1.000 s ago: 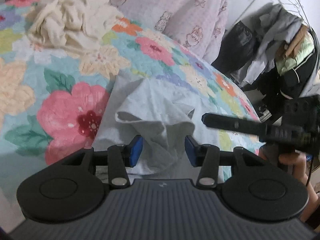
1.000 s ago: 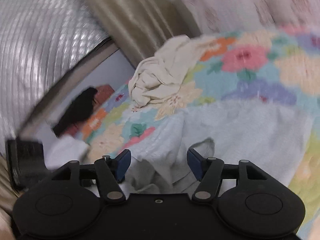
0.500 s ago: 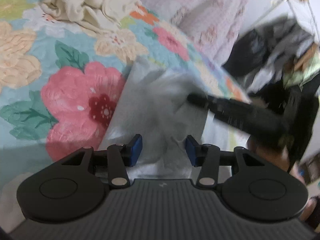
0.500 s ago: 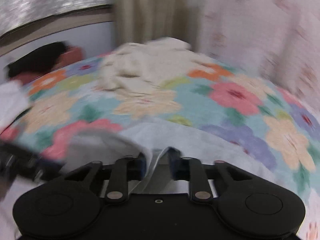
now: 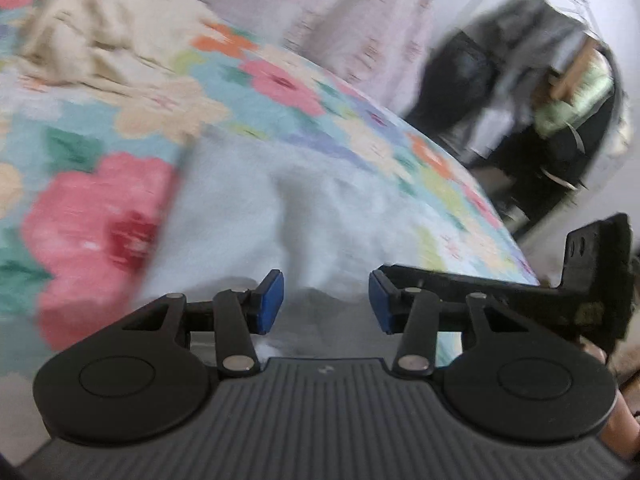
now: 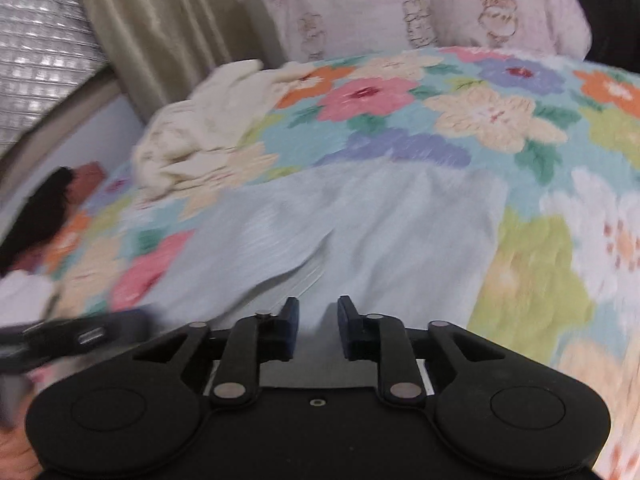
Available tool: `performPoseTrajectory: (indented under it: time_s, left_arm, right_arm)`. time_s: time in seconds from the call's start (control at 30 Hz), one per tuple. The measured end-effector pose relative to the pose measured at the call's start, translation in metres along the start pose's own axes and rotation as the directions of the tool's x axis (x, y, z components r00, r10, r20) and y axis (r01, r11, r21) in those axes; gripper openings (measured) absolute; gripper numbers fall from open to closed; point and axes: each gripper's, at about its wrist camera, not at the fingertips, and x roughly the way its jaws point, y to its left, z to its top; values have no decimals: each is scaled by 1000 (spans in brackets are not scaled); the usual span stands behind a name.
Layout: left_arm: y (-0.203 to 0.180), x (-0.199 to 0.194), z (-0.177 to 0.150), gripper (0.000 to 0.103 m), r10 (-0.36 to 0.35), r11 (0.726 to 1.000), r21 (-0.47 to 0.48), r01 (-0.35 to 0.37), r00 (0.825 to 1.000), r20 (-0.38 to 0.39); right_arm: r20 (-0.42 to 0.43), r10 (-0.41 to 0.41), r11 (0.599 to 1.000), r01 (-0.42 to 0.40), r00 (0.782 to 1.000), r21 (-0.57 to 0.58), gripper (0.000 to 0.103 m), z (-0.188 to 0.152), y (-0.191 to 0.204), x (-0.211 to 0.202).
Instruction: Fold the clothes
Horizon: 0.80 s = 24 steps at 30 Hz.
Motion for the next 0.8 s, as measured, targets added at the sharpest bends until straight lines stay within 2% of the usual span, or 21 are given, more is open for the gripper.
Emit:
performPoseTrajectory:
  time_s: [0.07, 0.13, 0.27, 0.37, 0.47, 0.5, 0.57, 0.6, 0.67, 0.73, 0.8]
  left_arm:
    - [-5, 7, -4, 45, -45, 999, -24, 44, 998, -36]
    - [-11, 11, -9, 45, -64, 997, -34, 62, 996, -55]
    - [-25, 6, -18, 49, 8, 1000, 9, -7, 999, -34]
    - [-27, -6, -26, 49, 69, 997, -17, -69, 997, -17]
    - [-26, -22, -36, 53, 119, 990, -78, -118, 993, -1]
    - [-24, -27, -39, 57, 129, 985, -114, -128, 992, -4]
    - [-21, -30, -39, 60, 150, 970, -188, -156, 988, -45]
    - [-22, -32, -41, 60, 184, 963, -188, -192, 981, -60]
    - [-36, -39, -47, 60, 320, 942, -90, -324, 946, -52]
    - [-51, -42, -58, 63, 473, 881, 41, -471, 880, -56]
    - [-55, -45, -70, 67, 560, 827, 110, -552, 826, -68]
  right_arm:
    - [0, 23, 1000, -23, 1000, 17, 41, -15, 1, -14]
    - [-14, 15, 999, -14, 1000, 35, 41, -30, 1, -22]
    - [-26, -29, 997, 30, 999, 66, 41, -53, -2, -37]
    - [-27, -40, 996, 42, 999, 79, 43, -69, -7, -53]
    - [-48, -37, 998, 40, 998, 56, 43, -82, -6, -64]
    - [-49, -29, 999, 31, 998, 44, 44, -85, -4, -66]
    - [-61, -12, 1000, 13, 998, 22, 49, -88, -1, -68]
    - [-78, -7, 1000, 8, 997, 11, 49, -89, 1, -67]
    - [-108, 0, 1000, -2, 994, -22, 49, -94, 9, -67]
    - [-134, 4, 998, -12, 991, -61, 53, -99, 18, -70]
    - [-142, 5, 996, -18, 990, -88, 56, -105, 25, -73]
